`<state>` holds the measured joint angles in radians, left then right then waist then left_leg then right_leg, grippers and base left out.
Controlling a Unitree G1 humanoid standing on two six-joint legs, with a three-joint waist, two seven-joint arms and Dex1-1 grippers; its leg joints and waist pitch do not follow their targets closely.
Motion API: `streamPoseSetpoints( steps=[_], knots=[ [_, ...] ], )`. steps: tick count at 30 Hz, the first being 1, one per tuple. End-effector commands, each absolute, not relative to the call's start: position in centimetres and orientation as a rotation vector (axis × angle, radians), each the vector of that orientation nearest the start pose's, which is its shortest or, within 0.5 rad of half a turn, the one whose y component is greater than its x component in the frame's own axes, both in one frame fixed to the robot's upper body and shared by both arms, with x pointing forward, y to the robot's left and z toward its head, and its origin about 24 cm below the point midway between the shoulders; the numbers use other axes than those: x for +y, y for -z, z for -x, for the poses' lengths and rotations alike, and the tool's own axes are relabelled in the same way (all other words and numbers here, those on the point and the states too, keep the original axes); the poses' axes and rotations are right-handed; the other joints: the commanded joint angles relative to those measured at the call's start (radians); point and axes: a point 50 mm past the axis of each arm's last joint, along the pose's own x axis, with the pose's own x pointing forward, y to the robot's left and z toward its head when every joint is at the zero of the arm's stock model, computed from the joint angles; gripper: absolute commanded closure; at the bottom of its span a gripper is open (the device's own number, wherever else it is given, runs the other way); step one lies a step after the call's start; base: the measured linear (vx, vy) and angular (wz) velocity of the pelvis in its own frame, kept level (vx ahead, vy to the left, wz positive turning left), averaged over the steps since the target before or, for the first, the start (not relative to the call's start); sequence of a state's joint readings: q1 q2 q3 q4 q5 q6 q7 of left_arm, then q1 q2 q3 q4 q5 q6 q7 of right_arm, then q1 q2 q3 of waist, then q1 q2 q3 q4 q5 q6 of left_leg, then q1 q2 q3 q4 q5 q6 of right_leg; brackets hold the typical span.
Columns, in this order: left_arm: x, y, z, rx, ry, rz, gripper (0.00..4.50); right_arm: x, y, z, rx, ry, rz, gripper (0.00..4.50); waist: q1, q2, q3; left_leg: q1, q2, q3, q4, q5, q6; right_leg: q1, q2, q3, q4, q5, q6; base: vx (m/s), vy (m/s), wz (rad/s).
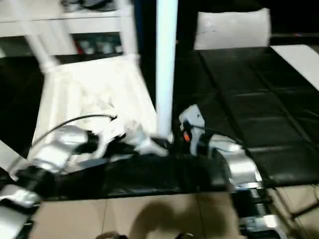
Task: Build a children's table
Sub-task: Rotate leg to tighten
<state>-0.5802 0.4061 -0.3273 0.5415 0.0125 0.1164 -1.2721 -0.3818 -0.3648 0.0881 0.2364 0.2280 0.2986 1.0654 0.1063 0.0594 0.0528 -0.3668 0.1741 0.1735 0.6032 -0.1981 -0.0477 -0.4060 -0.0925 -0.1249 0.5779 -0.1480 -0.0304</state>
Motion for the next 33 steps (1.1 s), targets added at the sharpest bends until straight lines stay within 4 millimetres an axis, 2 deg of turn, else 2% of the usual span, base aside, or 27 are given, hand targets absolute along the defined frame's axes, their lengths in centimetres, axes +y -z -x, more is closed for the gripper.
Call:
streamPoseSetpoints(
  steps=[1,3,5,8,10,12,14,15,24,25,33],
  knots=[
    [12.2,-6.4,-30.6,0.421,1.538,-0.471,4.5,-14.9,-7.6,-29.3,0.236,-1.186,0.072,0.28,-0.003,-0.007,-0.077,0.012,0.063,-0.017,-0.069,-0.162,0.08,0.058,-0.072,0.061,-0.059,-0.27,-0.175,0.0,0.0,0.0],
    [12.7,-6.4,-30.3,0.44,1.582,-0.492,4.5,-15.1,-7.6,-29.0,0.248,-1.26,0.081,0.28,0.01,-0.009,-0.077,0.012,0.063,-0.017,-0.069,-0.162,0.079,0.059,-0.074,0.062,-0.057,-0.269,-0.179,0.0,0.0,0.0],
    [13.3,-6.4,-30.0,0.469,1.637,-0.518,4.5,-15.4,-7.6,-28.4,0.268,-1.355,0.113,0.53,0.015,-0.009,-0.077,0.012,0.064,-0.017,-0.069,-0.169,0.075,0.059,-0.076,0.062,-0.058,-0.283,-0.174,0.0,0.0,0.0],
    [13.5,-6.5,-30.0,0.47,1.668,-0.533,4.5,-15.5,-7.5,-28.1,0.284,-1.413,0.11,0.66,0.018,-0.012,-0.076,0.011,0.063,-0.016,-0.069,-0.167,0.075,0.059,-0.075,0.062,-0.06,-0.302,-0.166,0.0,0.0,0.0],
    [13.5,-6.6,-29.9,0.469,1.685,-0.537,4.5,-15.5,-7.5,-28.0,0.293,-1.442,0.1,1.0,0.023,-0.011,-0.076,0.011,0.063,-0.017,-0.069,-0.169,0.077,0.059,-0.077,0.062,-0.062,-0.319,-0.162,0.0,0.0,0.0],
    [13.5,-6.6,-29.9,0.471,1.698,-0.541,4.5,-15.5,-7.4,-27.9,0.299,-1.467,0.102,1.04,0.029,-0.008,-0.078,0.014,0.065,-0.017,-0.068,-0.158,0.075,0.056,-0.075,0.062,-0.06,-0.306,-0.165,0.0,0.0,0.0],
    [13.5,-6.6,-29.9,0.473,1.709,-0.553,4.5,-15.4,-7.4,-28.0,0.299,-1.485,0.105,1.23,0.032,-0.011,-0.079,0.012,0.066,-0.017,-0.069,-0.155,0.074,0.057,-0.075,0.062,-0.059,-0.294,-0.168,0.0,0.0,0.0],
    [13.5,-6.7,-29.9,0.474,1.715,-0.56,4.5,-15.3,-7.5,-28.1,0.295,-1.493,0.105,1.44,0.033,-0.01,-0.079,0.012,0.065,-0.017,-0.068,-0.155,0.074,0.056,-0.075,0.062,-0.058,-0.291,-0.171,0.0,0.0,0.0],
    [13.5,-6.7,-30.1,0.471,1.723,-0.568,4.5,-15.0,-7.5,-28.2,0.297,-1.536,0.081,2.0,0.034,-0.012,-0.079,0.011,0.064,-0.017,-0.067,-0.151,0.074,0.057,-0.075,0.061,-0.059,-0.305,-0.164,0.0,0.0,0.0],
    [13.5,-6.7,-30.1,0.471,1.722,-0.568,4.5,-15.0,-7.5,-28.2,0.301,-1.541,0.077,2.26,0.035,-0.012,-0.08,0.01,0.064,-0.018,-0.067,-0.151,0.074,0.058,-0.076,0.061,-0.059,-0.305,-0.164,0.0,0.0,0.0],
    [13.1,-6.6,-30.5,0.451,1.641,-0.489,4.5,-14.7,-7.2,-27.4,0.315,-1.549,-0.017,2.56,0.037,-0.011,-0.081,0.011,0.065,-0.017,-0.067,-0.143,0.074,0.058,-0.075,0.062,-0.058,-0.298,-0.165,0.0,0.0,0.0]
  ],
)
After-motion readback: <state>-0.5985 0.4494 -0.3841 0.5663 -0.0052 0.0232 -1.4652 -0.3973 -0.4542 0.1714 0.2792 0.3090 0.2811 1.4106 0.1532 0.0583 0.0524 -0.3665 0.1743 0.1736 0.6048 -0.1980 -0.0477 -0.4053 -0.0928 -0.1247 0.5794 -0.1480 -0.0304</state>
